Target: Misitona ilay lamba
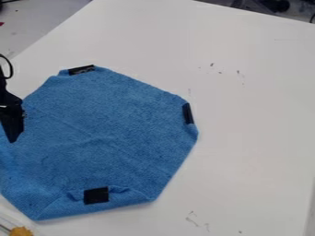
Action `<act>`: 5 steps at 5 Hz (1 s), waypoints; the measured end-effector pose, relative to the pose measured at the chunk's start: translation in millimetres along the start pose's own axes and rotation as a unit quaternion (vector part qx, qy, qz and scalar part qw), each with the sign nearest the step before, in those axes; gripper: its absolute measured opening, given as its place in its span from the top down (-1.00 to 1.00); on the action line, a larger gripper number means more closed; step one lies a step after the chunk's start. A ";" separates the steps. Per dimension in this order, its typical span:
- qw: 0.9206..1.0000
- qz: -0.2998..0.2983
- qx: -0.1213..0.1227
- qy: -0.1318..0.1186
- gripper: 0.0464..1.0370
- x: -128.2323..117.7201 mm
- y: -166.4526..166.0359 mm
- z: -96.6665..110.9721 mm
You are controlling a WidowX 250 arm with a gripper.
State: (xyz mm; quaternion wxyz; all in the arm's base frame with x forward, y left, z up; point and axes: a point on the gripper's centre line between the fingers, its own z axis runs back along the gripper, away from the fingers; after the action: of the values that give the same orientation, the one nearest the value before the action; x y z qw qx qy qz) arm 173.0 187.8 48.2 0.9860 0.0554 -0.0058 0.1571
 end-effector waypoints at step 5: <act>0.997 -0.063 -0.033 -0.040 -0.92 9.6 -161.5 20.2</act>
State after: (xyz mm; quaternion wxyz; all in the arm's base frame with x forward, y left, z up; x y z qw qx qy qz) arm 232.3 36.0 51.2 0.9942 0.0298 -0.0468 0.0923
